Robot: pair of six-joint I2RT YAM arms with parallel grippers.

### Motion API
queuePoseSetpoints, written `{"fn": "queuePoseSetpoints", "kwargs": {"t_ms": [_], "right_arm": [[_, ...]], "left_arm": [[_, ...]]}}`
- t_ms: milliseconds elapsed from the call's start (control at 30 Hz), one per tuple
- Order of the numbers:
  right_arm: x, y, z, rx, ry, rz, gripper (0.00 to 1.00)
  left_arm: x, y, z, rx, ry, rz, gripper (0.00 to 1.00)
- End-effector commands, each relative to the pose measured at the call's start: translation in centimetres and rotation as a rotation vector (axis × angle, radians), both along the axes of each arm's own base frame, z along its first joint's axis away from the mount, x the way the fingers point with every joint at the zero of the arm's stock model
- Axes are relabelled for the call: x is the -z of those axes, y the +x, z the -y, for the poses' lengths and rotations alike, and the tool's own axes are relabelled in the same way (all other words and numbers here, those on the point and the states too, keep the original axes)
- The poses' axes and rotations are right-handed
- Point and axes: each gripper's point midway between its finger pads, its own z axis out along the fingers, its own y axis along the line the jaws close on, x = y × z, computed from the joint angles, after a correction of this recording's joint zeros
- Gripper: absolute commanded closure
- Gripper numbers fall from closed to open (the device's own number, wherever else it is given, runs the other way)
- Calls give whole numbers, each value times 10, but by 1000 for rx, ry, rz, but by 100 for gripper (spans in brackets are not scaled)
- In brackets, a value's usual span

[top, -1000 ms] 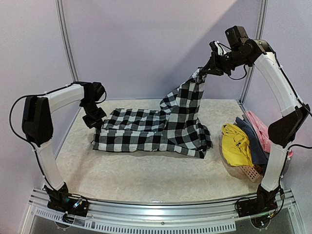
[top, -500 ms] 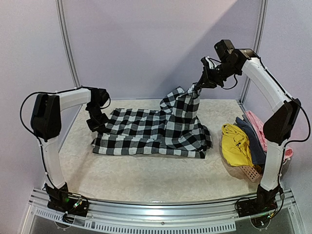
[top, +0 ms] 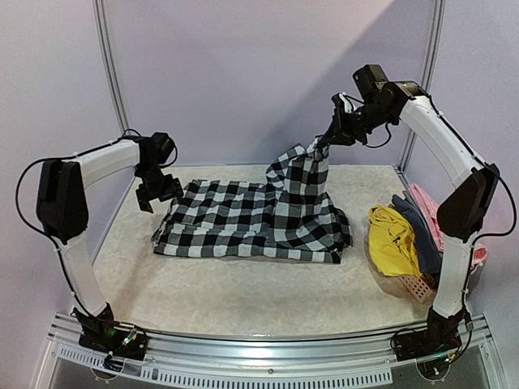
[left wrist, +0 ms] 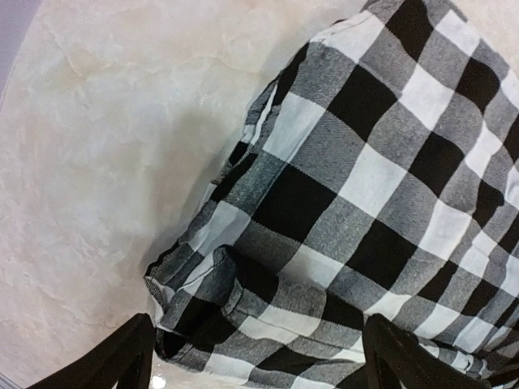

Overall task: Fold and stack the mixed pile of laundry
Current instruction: Fold the flattened shirt at the center of the board.

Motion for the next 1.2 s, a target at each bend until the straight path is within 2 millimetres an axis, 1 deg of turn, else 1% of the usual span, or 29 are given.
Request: {"fn": "queuePoseSetpoints", "kwargs": {"t_ms": [0,67,200,400,433,600,767,933,1067,1167], "right_arm": [[-14,-17,-28,-31,74,-7,100],[-15,-24,-40,-48,90,-10,100],[-17,-36,-65,-76,142,-24,100],[-13,-51,-103,-95,221,-63,100],[-11,-53,-110,-95,230,-73,100],[0,-63,-138,-104,249,-95,100],[11,-70,-159,-94,275,-107,100],[27,-68,-176,-31,330,-150,100],[41,-62,-183,44,369,-192,100],[47,-55,-191,77,406,-208,100]], "left_arm": [[-20,-11,-8,87,44,52,7],[-27,-18,-11,108,52,69,6],[-42,-27,-10,148,37,130,5],[-57,-45,-1,200,-33,199,5],[-63,-47,-1,205,-42,220,5],[-77,-61,2,244,-75,256,6],[-93,-74,12,305,-138,305,6],[-108,-85,20,358,-189,357,7],[-113,-94,27,390,-233,382,8],[-117,-99,29,403,-248,401,8]]}}
